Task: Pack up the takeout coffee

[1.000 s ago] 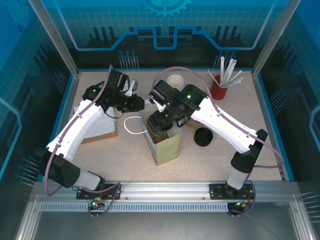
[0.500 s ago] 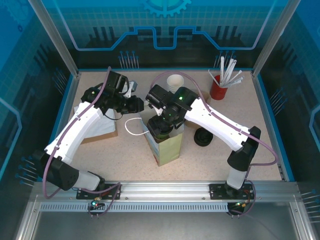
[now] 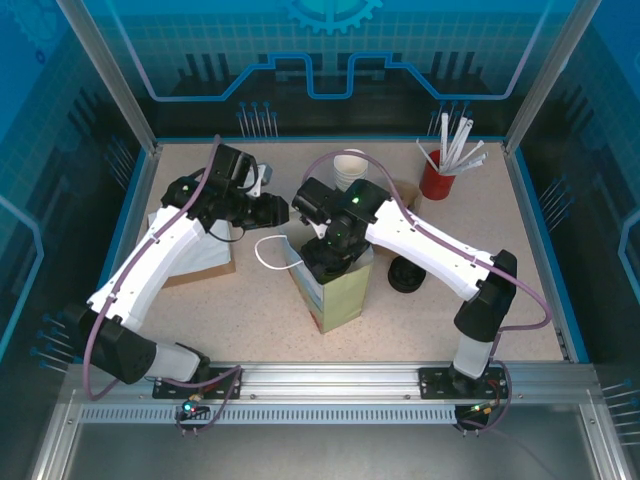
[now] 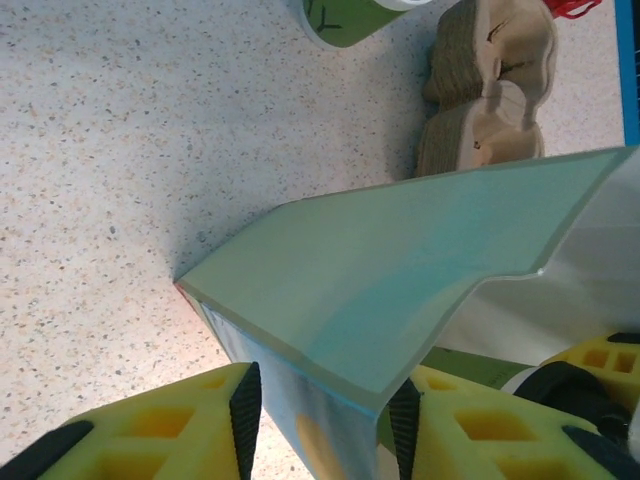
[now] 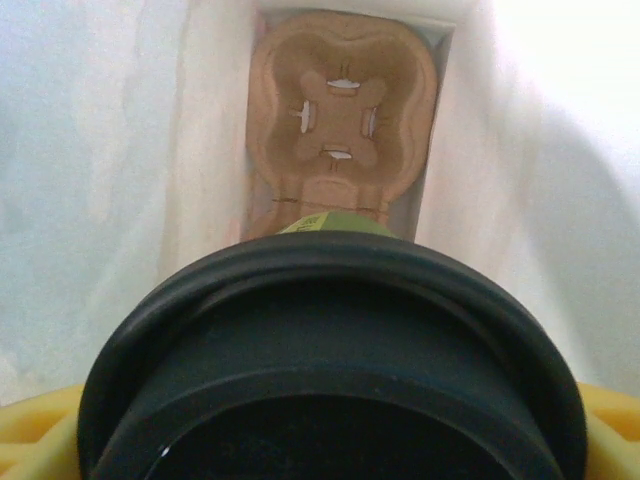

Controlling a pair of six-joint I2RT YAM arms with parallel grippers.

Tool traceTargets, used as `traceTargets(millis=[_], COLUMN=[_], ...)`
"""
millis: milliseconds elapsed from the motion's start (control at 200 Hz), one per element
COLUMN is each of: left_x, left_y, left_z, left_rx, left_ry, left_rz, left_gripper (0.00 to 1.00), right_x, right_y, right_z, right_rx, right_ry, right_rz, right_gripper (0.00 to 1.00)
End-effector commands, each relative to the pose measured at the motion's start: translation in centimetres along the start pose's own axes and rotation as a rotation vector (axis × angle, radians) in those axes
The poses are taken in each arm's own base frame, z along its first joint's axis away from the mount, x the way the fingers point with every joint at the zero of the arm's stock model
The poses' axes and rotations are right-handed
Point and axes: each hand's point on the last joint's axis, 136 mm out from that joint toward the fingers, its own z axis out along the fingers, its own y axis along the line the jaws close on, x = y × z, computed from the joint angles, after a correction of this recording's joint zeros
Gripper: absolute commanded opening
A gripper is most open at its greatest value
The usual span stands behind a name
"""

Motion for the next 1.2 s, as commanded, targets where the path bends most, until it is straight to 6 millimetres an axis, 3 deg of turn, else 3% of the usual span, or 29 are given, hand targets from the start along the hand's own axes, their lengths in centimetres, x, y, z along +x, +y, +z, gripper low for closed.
traceTargets(millis=[0, 715, 1191], left_x=[0.3, 0.5, 0.6], left_y=[0.5, 0.8, 1.0], left_z=[-0.1, 0.2, 0.2], left_rx=[-0.024, -0.033, -0.038], left_ry=[-0.013, -0.009, -0.013], left_rz=[0.001, -0.008, -0.014], left_gripper=[0.44, 0.54, 0.54], right_x=[0.4, 1.4, 2.0], right_y=[-0.5, -0.9, -1.1], right_z=[0.8, 3.3, 4.6], right_rx=[0.010, 0.009, 0.011], right_ry=[0.033, 0.093, 0.127], right_rz=[0.002, 0.015, 0.037], right_gripper=[0.79, 0.80, 0.80])
